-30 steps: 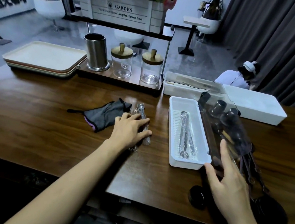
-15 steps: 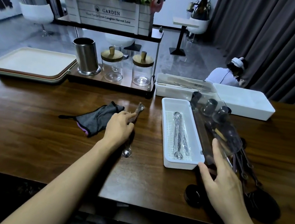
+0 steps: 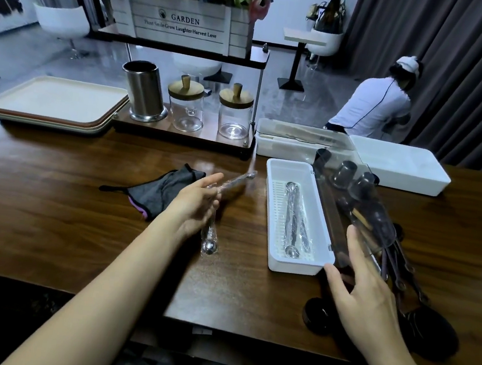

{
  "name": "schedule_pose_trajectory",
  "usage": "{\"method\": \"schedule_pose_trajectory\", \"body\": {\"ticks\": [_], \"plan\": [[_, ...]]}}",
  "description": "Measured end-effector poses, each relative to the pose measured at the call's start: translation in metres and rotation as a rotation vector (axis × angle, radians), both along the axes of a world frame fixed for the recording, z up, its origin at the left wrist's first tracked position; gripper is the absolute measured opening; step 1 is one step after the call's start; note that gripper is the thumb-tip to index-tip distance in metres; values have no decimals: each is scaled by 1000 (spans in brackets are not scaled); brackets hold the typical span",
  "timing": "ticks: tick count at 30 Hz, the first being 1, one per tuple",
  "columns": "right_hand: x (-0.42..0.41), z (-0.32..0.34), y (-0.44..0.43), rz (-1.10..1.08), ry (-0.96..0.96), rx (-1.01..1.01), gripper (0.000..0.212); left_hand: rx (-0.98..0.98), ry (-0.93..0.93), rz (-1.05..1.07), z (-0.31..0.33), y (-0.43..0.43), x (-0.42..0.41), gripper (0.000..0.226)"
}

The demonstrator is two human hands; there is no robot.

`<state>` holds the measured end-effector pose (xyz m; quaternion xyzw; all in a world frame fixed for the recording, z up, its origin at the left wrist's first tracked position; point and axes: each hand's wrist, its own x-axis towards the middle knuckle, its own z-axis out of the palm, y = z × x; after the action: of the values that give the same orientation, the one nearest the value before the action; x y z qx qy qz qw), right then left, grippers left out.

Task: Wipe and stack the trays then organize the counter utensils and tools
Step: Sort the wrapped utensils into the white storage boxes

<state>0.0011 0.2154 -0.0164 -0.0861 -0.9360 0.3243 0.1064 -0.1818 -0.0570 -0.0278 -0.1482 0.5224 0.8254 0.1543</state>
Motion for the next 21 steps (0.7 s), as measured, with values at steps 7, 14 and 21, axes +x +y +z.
{"method": "schedule_pose_trajectory", "body": {"ticks": [7, 14, 21], "plan": [[1, -2, 3, 8, 5, 8, 76, 362, -78, 6, 12, 15, 14, 40], [4, -3, 6, 19, 18, 35, 77, 304, 50, -100, 21, 33, 23, 38], [5, -3, 7, 27, 27, 43, 77, -26, 362, -162, 28, 51, 33, 45]]}}
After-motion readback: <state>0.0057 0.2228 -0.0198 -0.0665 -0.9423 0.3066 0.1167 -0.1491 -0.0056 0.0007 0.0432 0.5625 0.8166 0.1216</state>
